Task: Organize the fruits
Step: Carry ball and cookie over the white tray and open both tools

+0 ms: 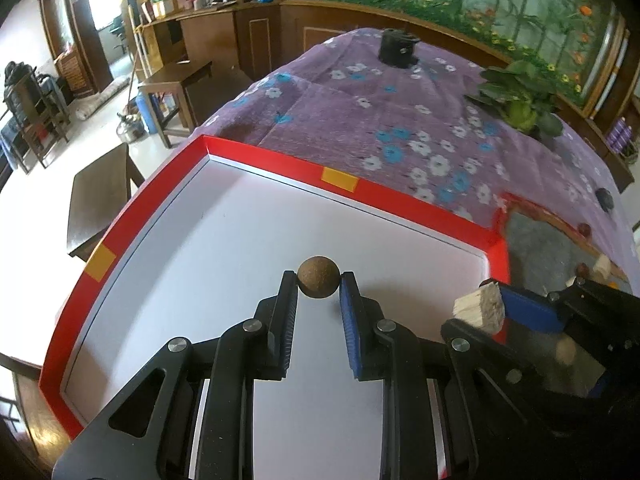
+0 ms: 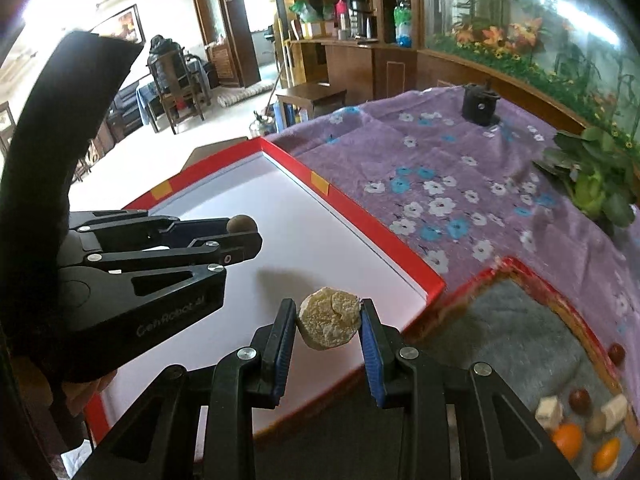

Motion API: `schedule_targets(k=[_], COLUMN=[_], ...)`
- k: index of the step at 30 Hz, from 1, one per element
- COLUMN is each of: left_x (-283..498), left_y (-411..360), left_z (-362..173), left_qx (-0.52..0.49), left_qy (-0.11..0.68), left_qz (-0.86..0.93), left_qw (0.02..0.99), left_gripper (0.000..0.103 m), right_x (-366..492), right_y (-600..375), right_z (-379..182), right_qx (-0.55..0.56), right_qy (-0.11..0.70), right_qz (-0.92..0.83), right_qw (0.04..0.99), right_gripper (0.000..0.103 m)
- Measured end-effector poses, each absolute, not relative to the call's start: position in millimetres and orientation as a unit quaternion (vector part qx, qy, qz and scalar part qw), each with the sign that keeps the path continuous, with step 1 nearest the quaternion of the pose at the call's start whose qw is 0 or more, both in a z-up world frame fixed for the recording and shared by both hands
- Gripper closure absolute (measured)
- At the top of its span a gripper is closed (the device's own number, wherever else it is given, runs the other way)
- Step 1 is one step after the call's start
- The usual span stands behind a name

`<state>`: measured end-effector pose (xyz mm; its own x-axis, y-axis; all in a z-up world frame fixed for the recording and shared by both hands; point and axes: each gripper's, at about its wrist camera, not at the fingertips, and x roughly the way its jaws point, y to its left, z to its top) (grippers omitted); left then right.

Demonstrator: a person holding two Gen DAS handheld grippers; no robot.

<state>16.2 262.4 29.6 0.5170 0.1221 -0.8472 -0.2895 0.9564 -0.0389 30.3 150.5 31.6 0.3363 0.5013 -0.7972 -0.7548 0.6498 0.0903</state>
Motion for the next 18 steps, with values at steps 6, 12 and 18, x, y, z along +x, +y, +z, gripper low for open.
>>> schedule_targets(k=[6, 12, 18], left_x=[26.3, 27.8, 17.3], left_y=[273.3, 271.3, 268.4], left_z=[18.2, 18.2, 29.1], left_qx=[-0.112, -0.105, -0.104], left_qy=[0.486, 0.488, 0.464], left_qz=[0.136, 0.136, 0.16], left_qw=[0.856, 0.856, 0.865], left_gripper=[0.081, 0.068, 0.041], right_x=[42.7, 39.6, 26.6], right_y=[159.4, 158.8, 138.7], right_z=[15.7, 15.5, 32.2], right_qx=[-0.15, -0.132, -0.108], right_qy=[0.432, 0.426, 0.413], right_qz=[0.382, 0.399, 0.4], right_qw=[0.803, 0.801, 0.811], right_gripper=[0.07, 0.055, 0.054])
